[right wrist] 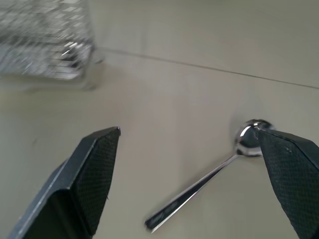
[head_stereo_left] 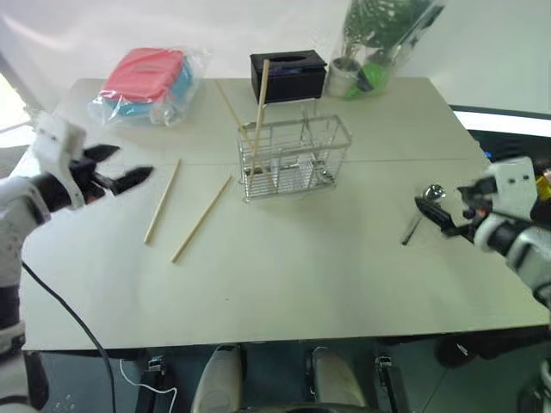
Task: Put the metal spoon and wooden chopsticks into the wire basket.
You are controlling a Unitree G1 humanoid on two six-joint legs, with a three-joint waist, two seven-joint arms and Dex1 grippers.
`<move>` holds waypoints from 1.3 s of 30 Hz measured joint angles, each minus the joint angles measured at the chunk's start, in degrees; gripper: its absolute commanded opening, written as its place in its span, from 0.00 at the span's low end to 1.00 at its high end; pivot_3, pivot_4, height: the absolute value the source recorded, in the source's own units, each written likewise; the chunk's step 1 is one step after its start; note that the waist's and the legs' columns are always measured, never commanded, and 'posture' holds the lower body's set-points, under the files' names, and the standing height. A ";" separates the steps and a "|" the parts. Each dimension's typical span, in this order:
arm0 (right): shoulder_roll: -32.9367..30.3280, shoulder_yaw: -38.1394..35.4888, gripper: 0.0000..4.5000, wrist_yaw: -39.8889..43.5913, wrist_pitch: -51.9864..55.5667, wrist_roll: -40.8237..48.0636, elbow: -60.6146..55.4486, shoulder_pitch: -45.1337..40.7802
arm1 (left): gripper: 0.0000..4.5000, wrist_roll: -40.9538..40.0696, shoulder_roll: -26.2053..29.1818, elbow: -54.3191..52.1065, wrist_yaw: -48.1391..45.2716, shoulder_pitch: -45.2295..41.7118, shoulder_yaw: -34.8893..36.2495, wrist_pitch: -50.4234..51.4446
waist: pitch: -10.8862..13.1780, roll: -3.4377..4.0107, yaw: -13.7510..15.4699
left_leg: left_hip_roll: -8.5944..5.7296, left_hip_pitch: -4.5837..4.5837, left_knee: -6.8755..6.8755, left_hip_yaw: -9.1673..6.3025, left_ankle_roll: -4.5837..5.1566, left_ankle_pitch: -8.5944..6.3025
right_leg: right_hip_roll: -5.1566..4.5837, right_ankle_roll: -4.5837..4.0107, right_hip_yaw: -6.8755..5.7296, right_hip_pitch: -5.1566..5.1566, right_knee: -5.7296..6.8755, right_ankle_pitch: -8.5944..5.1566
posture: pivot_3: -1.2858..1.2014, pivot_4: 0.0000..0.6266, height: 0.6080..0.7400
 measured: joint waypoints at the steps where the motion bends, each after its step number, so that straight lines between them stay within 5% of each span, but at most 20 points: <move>1: 1.77 0.30 1.00 -2.58 4.48 -0.32 2.08 -4.20 | 0.99 -1.76 0.83 -3.60 -1.68 1.84 0.02 1.20 | 0.00 0.00 -0.08 | 0.01 -0.01 -0.02 0.00 0.01 0.00 | 0.02 0.00 0.00 -0.03 0.01 0.00 | 0.52 0.24 0.77; 8: 8.30 1.43 1.00 -12.60 20.54 -6.86 15.26 -22.27 | 0.99 -5.95 1.96 -12.66 -2.44 4.09 0.54 4.31 | 0.03 0.14 -0.70 | -0.01 -0.06 0.01 0.00 0.04 0.02 | 0.04 0.00 0.00 -0.08 0.14 0.00 | 0.52 0.24 0.77; 15: 12.07 -0.50 1.00 -18.15 23.72 -14.92 33.14 -32.89 | 0.99 -10.26 2.43 -18.48 -2.12 9.75 4.23 7.23 | 0.01 0.13 -1.15 | 0.02 -0.09 -0.05 0.08 0.05 0.03 | 0.06 0.01 0.01 -0.44 0.66 0.00 | 0.52 0.24 0.77; 29: 11.99 5.09 1.00 -16.23 9.03 -21.06 52.49 -35.95 | 0.99 -14.99 3.63 -24.27 0.12 12.78 7.58 8.88 | 0.02 0.16 -1.21 | 0.02 -0.08 -0.05 0.13 0.06 0.03 | 0.07 0.02 0.03 -0.46 0.67 0.01 | 0.52 0.24 0.77; 37: 12.27 4.95 0.10 -16.35 6.72 -21.86 55.22 -35.95 | 1.00 -17.48 4.81 -24.65 0.65 12.64 7.59 9.13 | 0.02 0.16 -1.25 | 0.02 -0.08 -0.05 0.13 0.06 0.03 | 0.07 0.02 0.03 -0.46 0.67 0.01 | 0.52 0.24 0.77; 39: 12.52 4.37 0.01 -16.34 6.55 -21.72 55.23 -36.19 | 1.00 -17.90 4.92 -24.65 0.79 12.62 7.59 9.14 | 0.01 0.17 -1.24 | 0.02 -0.08 -0.05 0.13 0.06 0.03 | 0.07 0.02 0.03 -0.45 0.67 0.00 | 0.52 0.24 0.77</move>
